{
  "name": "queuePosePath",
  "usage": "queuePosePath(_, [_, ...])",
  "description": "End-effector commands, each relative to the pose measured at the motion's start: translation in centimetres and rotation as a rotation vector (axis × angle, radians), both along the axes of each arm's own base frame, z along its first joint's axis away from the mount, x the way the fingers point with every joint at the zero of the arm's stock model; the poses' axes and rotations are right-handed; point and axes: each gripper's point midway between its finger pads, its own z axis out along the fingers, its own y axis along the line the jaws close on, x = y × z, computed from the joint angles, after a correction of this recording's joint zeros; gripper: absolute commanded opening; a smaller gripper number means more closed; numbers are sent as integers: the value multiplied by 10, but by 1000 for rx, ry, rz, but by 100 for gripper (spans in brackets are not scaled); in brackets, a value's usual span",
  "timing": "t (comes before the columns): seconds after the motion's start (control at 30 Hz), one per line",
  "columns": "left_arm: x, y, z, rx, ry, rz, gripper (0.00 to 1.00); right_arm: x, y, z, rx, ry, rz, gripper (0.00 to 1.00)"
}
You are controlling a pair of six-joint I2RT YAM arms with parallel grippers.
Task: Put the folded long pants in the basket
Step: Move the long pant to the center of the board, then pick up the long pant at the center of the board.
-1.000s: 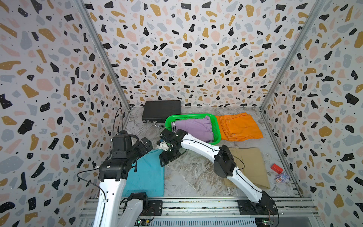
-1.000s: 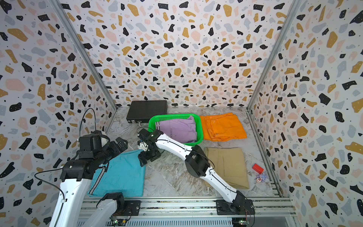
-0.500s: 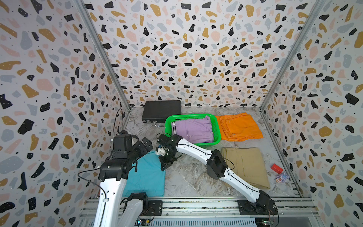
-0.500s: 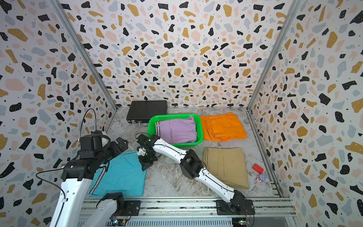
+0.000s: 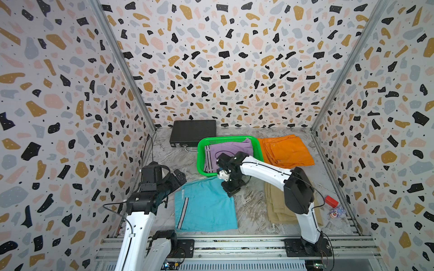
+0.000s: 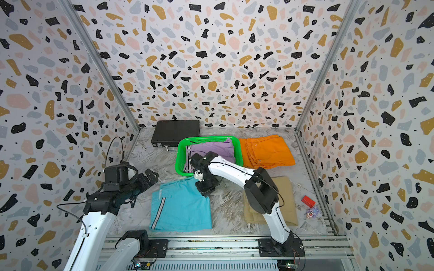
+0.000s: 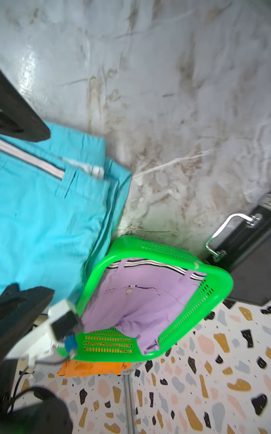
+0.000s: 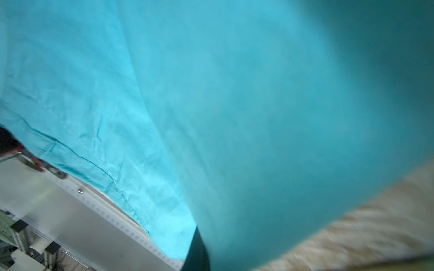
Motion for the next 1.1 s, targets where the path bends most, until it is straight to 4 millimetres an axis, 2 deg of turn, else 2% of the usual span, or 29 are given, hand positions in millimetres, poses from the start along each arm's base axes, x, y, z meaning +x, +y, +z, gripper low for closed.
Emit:
queuePosePath(0.0, [4,-20,-25,-147,44,-11,100,3,-56,-11,-114,-58,-3,0])
queuePosePath(0.13, [0,-31,-64,-239,135,-5,100,8,-77,-19,-113,-81,-33,0])
queuePosePath(0.3, [-7,-60,-123,-352,299,-77,100,30,-83,-24,-73,-118,-117,0])
queuePosePath(0.4, [-15,-78,-149,-343,395,-140,100,42,-83,-20,-4,-119,-209,0])
queuePosePath(0.6, [-21,-100,-166,-331,442,-179,99,48,-63,-17,99,-76,-265,0])
queuePosePath(0.77, [-27,-111,-176,-327,477,-206,92,48,-59,-16,113,-64,-280,0])
queuePosePath(0.87, [-28,-113,-181,-329,487,-208,81,45,-56,-17,124,-41,-285,0])
queuePosePath(0.93, [-26,-115,-182,-337,485,-213,65,42,-55,-18,129,-23,-288,0])
queuePosePath(1.07, [-21,-118,-183,-343,478,-229,22,36,-57,-17,141,-8,-289,0])
